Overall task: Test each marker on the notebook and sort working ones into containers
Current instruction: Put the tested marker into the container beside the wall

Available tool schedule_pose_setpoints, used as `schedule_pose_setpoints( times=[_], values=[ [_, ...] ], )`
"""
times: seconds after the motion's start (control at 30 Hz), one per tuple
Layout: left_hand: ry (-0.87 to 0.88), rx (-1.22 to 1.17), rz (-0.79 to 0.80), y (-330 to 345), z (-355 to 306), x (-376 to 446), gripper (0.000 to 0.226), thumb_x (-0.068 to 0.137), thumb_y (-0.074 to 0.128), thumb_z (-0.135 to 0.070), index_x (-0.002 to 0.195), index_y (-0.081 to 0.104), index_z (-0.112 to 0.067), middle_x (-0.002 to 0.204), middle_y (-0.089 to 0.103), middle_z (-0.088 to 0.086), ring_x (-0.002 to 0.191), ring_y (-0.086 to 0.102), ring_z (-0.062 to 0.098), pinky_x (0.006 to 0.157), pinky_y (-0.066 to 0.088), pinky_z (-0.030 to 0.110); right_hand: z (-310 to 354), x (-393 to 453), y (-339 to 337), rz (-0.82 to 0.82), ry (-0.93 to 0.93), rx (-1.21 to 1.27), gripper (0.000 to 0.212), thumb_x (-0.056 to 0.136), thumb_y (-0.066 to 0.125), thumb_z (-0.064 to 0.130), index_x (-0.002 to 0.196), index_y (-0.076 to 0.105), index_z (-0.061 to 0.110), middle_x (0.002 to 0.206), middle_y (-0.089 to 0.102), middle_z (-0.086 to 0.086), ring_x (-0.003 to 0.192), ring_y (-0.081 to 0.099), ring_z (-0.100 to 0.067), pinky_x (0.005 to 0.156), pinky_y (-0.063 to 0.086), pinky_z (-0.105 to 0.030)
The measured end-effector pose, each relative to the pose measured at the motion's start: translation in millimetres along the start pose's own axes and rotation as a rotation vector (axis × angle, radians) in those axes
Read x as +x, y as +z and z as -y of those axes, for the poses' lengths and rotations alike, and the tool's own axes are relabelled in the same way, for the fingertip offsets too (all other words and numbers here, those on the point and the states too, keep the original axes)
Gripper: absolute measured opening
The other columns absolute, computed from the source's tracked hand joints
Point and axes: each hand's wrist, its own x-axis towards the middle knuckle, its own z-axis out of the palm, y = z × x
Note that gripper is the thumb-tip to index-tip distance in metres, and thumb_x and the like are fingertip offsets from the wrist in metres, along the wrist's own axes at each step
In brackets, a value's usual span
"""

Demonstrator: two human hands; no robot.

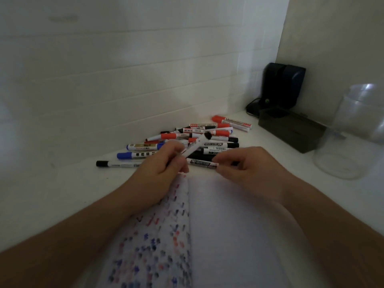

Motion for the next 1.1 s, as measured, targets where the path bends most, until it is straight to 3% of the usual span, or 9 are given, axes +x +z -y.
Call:
schedule_pose_setpoints(
  times=[0.07,0.13,0.23,0.33,0.53,0.67,0.8,1.0,1.1],
  values=[
    [0.064,-0.015,-0.005,5.6,-10.5,5.8,0.016,0.106,0.045,-0.037,0.112,0.051,-0.05,0.084,0.062,-0.015,0.068,0.055,0.004,0.061,0.045,0.024,5.7,-3.2,4.7,-0.003,-0.038,0.198,0.032,0.087,0.08,0.046,0.117,0.069,0.048,0.077,0.066,0.014,0.061,0.059,-0.002,0.063,0.048,-0.021],
    [0.158,0.008,0.101,13.2,-22.6,6.4,0.018,0.104,0.044,-0.044,0.115,0.05,-0.056,0.088,0.064,-0.021,0.074,0.061,0.003,0.063,0.049,0.026,15.7,-7.8,17.6,0.042,-0.065,0.438,0.02,0.088,0.073,0.051,0.107,0.07,0.046,0.068,0.06,0.008,0.056,0.051,-0.008,0.054,0.045,-0.026],
    [0.227,0.063,0.203,25.0,-28.0,3.9,0.021,0.106,0.046,-0.04,0.118,0.051,-0.057,0.096,0.069,-0.02,0.086,0.067,0.005,0.072,0.055,0.026,24.7,-8.4,38.0,-0.031,-0.016,0.707,0.031,0.093,0.06,0.046,0.114,0.074,0.028,0.064,0.061,0.003,0.054,0.051,-0.009,0.046,0.041,-0.02],
    [0.189,0.064,0.188,30.1,-21.7,7.6,0.028,0.107,0.047,-0.034,0.132,0.059,-0.039,0.099,0.073,-0.012,0.083,0.069,0.01,0.077,0.055,0.034,23.3,-3.1,42.0,-0.064,0.109,0.797,0.03,0.104,0.055,0.039,0.111,0.077,0.019,0.069,0.057,-0.006,0.057,0.048,-0.014,0.043,0.037,-0.021],
    [0.15,-0.023,0.21,24.6,-29.2,5.6,0.036,0.103,0.057,-0.031,0.137,0.05,-0.042,0.093,0.07,-0.025,0.075,0.065,-0.005,0.067,0.045,0.01,22.8,-3.7,41.4,-0.028,0.099,0.845,0.029,0.104,0.051,0.041,0.116,0.075,0.03,0.079,0.064,-0.008,0.058,0.05,-0.012,0.043,0.036,-0.022],
    [0.044,-0.165,0.203,17.6,-18.6,1.3,0.046,0.094,0.071,-0.023,0.122,0.038,-0.037,0.108,0.063,-0.01,0.094,0.067,-0.001,0.079,0.057,0.025,22.6,-2.1,41.7,-0.029,0.126,0.872,0.014,0.095,0.063,0.027,0.1,0.075,0.03,0.074,0.063,-0.011,0.052,0.05,-0.015,0.04,0.033,-0.024],
    [-0.035,-0.295,0.169,10.4,-3.1,-0.3,0.042,0.095,0.065,-0.004,0.116,0.046,-0.035,0.111,0.063,-0.004,0.106,0.07,0.013,0.094,0.058,0.041,17.4,-2.4,37.7,-0.038,0.134,0.999,0.013,0.084,0.06,0.025,0.087,0.073,0.023,0.062,0.054,-0.013,0.043,0.045,-0.019,0.037,0.031,-0.022],
    [-0.109,-0.202,0.098,2.6,3.8,0.2,0.039,0.092,0.075,-0.022,0.12,0.062,-0.045,0.105,0.068,-0.02,0.093,0.067,-0.005,0.081,0.051,0.01,10.0,-6.1,20.9,-0.102,0.137,1.05,0.004,0.078,0.067,0.012,0.08,0.07,0.012,0.062,0.052,-0.01,0.048,0.045,-0.016,0.04,0.032,-0.021],
    [-0.07,0.123,0.205,-8.6,4.1,1.2,0.027,0.093,0.07,-0.039,0.117,0.064,-0.051,0.098,0.063,-0.032,0.092,0.056,-0.017,0.072,0.044,0.008,7.1,-5.1,11.7,-0.169,0.096,1.038,0.012,0.073,0.075,0.012,0.075,0.063,0.012,0.058,0.047,-0.009,0.046,0.037,-0.016,0.042,0.026,-0.022]
  ],
)
